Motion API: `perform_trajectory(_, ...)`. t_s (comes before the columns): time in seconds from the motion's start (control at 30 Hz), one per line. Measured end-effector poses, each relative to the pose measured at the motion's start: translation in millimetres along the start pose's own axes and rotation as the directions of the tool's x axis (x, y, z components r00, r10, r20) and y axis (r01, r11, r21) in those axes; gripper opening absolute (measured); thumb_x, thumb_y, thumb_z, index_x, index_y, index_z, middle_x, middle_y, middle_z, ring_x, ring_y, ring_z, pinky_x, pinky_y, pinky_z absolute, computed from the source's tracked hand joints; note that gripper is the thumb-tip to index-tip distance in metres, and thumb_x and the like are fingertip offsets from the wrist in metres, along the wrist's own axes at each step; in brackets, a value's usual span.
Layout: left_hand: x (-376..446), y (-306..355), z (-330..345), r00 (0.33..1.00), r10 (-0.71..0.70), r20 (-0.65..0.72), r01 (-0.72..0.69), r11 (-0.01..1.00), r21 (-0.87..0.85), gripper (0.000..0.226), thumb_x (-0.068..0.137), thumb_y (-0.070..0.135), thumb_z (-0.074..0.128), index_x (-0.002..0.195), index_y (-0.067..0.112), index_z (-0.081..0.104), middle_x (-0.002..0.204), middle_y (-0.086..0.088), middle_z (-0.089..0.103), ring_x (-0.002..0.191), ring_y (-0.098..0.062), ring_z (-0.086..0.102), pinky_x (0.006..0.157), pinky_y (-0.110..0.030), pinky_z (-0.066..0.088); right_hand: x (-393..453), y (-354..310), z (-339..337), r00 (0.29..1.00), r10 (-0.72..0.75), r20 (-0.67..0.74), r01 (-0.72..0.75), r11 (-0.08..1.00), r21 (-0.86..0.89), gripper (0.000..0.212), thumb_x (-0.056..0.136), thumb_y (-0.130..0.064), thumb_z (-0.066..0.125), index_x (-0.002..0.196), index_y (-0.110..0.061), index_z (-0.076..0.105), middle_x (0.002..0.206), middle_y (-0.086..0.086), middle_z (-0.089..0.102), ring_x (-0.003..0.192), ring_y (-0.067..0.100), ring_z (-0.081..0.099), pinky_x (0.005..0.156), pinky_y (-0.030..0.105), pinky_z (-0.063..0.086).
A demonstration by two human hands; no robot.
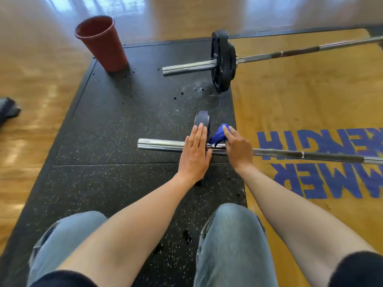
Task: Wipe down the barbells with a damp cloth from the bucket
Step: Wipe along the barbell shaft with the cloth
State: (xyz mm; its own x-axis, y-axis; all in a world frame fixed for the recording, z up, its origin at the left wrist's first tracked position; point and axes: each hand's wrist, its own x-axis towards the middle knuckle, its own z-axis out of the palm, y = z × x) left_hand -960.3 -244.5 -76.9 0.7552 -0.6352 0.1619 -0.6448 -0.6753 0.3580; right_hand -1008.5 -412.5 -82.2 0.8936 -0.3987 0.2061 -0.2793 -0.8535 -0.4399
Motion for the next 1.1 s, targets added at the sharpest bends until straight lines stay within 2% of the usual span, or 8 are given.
perform_trajectory(0.07,2.6,-2.5,3.9,1.0,-0.009,-0.012,0.009,1.0,0.008,0.07,0.106,0.03,0.041,0.163,0.009,0.005,0.172,-0.005,-0.002,0.158,-0.019,-0.009,0.128,-0.046,0.013,9.8,-0.2,11.4,0.996,-0.024,0.084,0.026,0.999,-0.029,0.053,0.093,0.003,0.063,0.144,-0.009,0.055,0.146,0.014,0.056,0.088,0.042,0.071,0.075,0.047,0.061)
perform_trajectory(0.13,8.2,-4.1,8.2,0.999,0.002,-0.039,-0.001,1.0,0.023,0.066,0.107,0.027,0.038,0.162,0.005,0.01,0.171,-0.009,0.004,0.158,-0.022,-0.005,0.126,-0.047,0.018,16.9,2.2,24.8,0.979,-0.088,0.182,0.098,0.994,-0.045,0.058,0.092,0.005,0.064,0.147,-0.01,0.051,0.15,0.014,0.051,0.114,0.04,0.064,0.096,0.048,0.053)
perform_trajectory(0.23,16.5,-3.7,11.0,0.994,0.007,-0.106,-0.009,1.0,-0.023,0.059,0.107,0.023,0.037,0.159,-0.001,0.021,0.168,-0.014,0.018,0.158,-0.028,0.003,0.126,-0.047,0.02,15.6,16.9,42.0,0.906,-0.207,0.37,0.247,0.967,-0.063,0.063,0.095,-0.001,0.06,0.154,-0.009,0.039,0.158,0.012,0.04,0.148,0.031,0.034,0.124,0.04,0.017)
perform_trajectory(0.4,25.4,-1.2,10.7,0.993,0.009,-0.117,-0.013,0.999,-0.034,0.058,0.107,0.026,0.036,0.158,-0.001,0.026,0.167,-0.013,0.023,0.158,-0.028,0.007,0.127,-0.044,0.02,6.7,20.4,49.4,0.914,-0.216,0.344,0.208,0.976,0.059,0.037,0.099,-0.026,0.053,0.129,-0.006,0.064,0.145,0.012,0.054,0.144,0.03,0.038,0.125,0.042,0.012)
perform_trajectory(0.57,37.4,1.0,13.2,0.991,0.021,-0.131,-0.023,1.0,-0.015,0.058,0.109,0.029,0.03,0.157,-0.002,0.028,0.166,-0.013,0.026,0.158,-0.029,0.008,0.127,-0.043,0.019,9.0,23.8,72.9,0.891,-0.167,0.422,0.252,0.955,-0.154,0.068,0.104,-0.03,0.03,0.161,-0.008,0.0,0.169,0.01,-0.002,0.156,0.023,-0.005,0.127,0.042,-0.003)
perform_trajectory(0.77,54.7,-8.9,11.9,0.985,0.059,-0.161,-0.07,0.995,-0.064,0.057,0.107,0.023,0.043,0.156,-0.004,0.031,0.165,-0.015,0.029,0.157,-0.031,0.011,0.125,-0.046,0.024,18.1,17.4,70.3,0.906,-0.117,0.407,0.186,0.973,-0.134,0.077,0.096,0.0,0.059,0.161,-0.009,0.018,0.168,0.01,0.018,0.156,0.024,0.015,0.127,0.04,0.015)
perform_trajectory(0.9,79.0,-5.7,11.0,0.991,-0.009,-0.13,-0.003,0.996,-0.092,0.06,0.107,0.03,0.037,0.157,-0.002,0.029,0.165,-0.014,0.028,0.157,-0.031,0.009,0.125,-0.046,0.022,26.7,31.1,59.7,0.875,-0.237,0.423,0.336,0.925,-0.175,0.091,0.079,0.01,0.074,0.156,-0.001,0.028,0.162,0.019,0.03,0.15,0.034,0.031,0.121,0.044,0.03)
perform_trajectory(1.1,103.6,-4.2,20.6,0.994,-0.013,-0.112,0.006,0.998,-0.064,0.062,0.108,0.038,0.029,0.155,-0.001,0.034,0.163,-0.014,0.033,0.156,-0.03,0.015,0.125,-0.045,0.023,57.2,55.5,57.7,0.717,-0.334,0.611,0.581,0.77,-0.262,0.08,0.101,-0.011,0.048,0.159,0.0,-0.006,0.168,0.019,-0.007,0.156,0.033,0.0,0.126,0.042,0.016)
